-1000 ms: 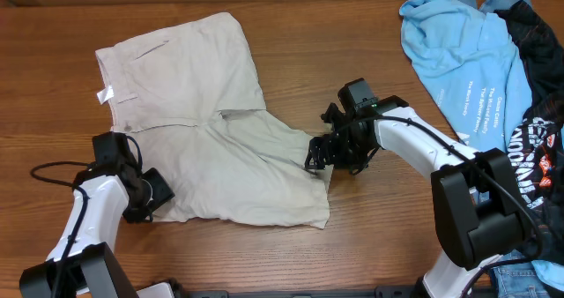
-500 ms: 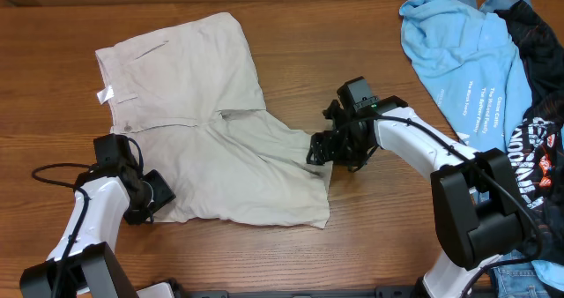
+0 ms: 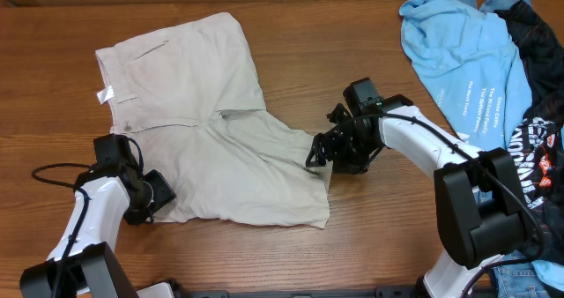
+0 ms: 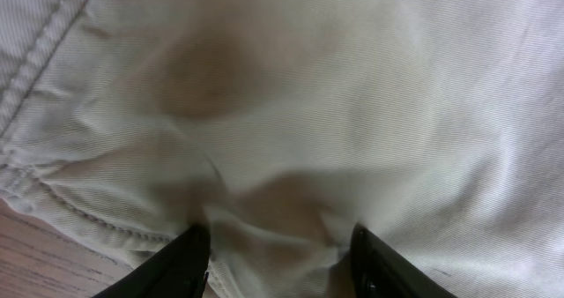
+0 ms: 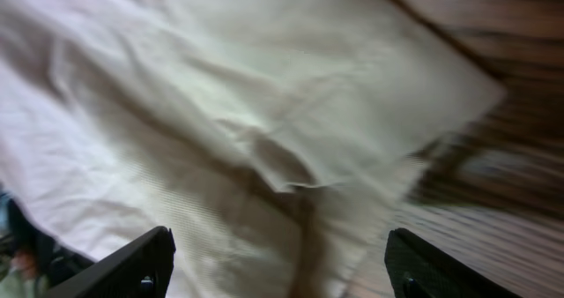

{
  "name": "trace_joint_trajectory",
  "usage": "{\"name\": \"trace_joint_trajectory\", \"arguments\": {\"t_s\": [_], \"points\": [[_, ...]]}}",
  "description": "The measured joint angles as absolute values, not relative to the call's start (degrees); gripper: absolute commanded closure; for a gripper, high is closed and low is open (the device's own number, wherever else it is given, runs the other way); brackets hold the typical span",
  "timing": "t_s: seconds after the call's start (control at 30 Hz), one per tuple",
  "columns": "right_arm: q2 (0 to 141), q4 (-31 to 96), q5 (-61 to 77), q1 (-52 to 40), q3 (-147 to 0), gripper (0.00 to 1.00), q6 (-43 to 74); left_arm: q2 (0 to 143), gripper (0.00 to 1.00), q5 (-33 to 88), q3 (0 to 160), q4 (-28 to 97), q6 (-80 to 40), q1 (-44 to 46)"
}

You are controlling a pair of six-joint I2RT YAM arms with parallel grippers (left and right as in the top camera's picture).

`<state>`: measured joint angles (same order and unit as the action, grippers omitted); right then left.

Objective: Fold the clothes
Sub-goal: 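Grasp the right leg hem with the right gripper and pull it rightward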

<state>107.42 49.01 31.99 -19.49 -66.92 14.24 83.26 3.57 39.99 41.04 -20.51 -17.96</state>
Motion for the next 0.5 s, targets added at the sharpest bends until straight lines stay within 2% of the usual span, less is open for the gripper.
{"name": "trace_joint_trajectory", "arguments": {"t_s": [0.17, 0.5], "points": [[107.42, 45.58, 33.93, -19.49, -66.94, 0.2, 14.09, 83.26, 0.44, 3.57, 39.99, 41.04, -20.51, -17.96], [107.42, 44.25, 27.73, -19.51, -66.96, 0.18, 16.27, 83.26, 0.42, 3.57, 39.99, 41.1, -20.51, -17.96]]}}
